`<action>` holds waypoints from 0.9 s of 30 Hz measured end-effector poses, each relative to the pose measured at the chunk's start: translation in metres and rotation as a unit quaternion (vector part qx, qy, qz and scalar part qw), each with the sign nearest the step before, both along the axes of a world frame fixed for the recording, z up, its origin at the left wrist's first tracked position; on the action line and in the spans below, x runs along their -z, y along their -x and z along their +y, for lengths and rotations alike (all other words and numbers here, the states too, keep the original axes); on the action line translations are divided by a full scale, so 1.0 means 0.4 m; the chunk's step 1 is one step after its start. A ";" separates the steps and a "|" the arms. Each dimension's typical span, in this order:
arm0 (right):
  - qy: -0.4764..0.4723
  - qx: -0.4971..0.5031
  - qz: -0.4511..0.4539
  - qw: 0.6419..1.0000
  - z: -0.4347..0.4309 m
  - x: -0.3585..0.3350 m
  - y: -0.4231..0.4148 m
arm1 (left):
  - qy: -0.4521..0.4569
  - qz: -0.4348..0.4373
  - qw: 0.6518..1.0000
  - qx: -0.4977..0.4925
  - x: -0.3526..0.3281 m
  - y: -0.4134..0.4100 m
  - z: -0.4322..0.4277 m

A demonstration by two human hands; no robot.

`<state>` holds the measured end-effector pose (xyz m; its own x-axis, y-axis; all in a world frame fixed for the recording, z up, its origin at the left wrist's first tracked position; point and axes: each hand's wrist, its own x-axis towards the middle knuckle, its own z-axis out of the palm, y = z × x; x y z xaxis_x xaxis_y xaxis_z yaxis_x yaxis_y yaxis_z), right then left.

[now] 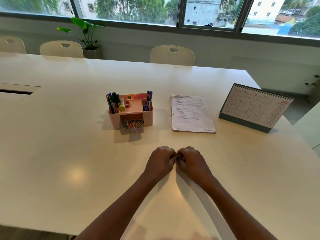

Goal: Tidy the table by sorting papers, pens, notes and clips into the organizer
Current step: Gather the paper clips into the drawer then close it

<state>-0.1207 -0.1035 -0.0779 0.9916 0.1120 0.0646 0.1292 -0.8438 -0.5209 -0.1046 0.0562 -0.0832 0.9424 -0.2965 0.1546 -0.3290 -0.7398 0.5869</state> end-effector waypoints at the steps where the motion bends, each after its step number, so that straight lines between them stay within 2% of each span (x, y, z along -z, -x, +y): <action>1: -0.019 0.002 -0.002 1.000 0.001 -0.001 -0.002 | 0.025 0.015 1.000 -0.009 0.000 0.000 0.003; 3: -0.085 0.020 0.006 0.996 0.001 -0.001 -0.004 | 0.116 0.078 0.989 -0.038 -0.002 0.003 0.012; 4: -0.141 0.040 0.026 0.989 0.000 -0.004 -0.004 | 0.183 0.122 0.974 -0.056 -0.002 0.005 0.019; 7: -0.332 0.098 0.114 0.931 0.002 -0.014 0.001 | 0.351 0.224 0.905 -0.089 -0.007 0.018 0.034; 11: -0.442 0.126 0.177 0.870 0.004 -0.022 0.000 | 0.433 0.280 0.852 -0.093 -0.013 0.025 0.032; 13: -0.462 0.129 0.196 0.855 0.009 -0.023 -0.005 | 0.453 0.308 0.829 -0.111 -0.018 0.023 0.032; 18: -0.470 0.139 0.199 0.848 0.020 -0.041 -0.014 | 0.511 0.367 0.765 -0.134 -0.028 0.014 0.038; 27: -0.450 0.146 0.179 0.862 0.052 -0.076 -0.027 | 0.529 0.315 0.771 -0.164 -0.039 0.026 0.053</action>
<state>-0.1100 -0.0827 -0.0476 0.9436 -0.0814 -0.3209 -0.3252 -0.0454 -0.9446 -0.1151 0.0775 -0.0677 0.9268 -0.0492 -0.3723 0.3707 0.2788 0.8859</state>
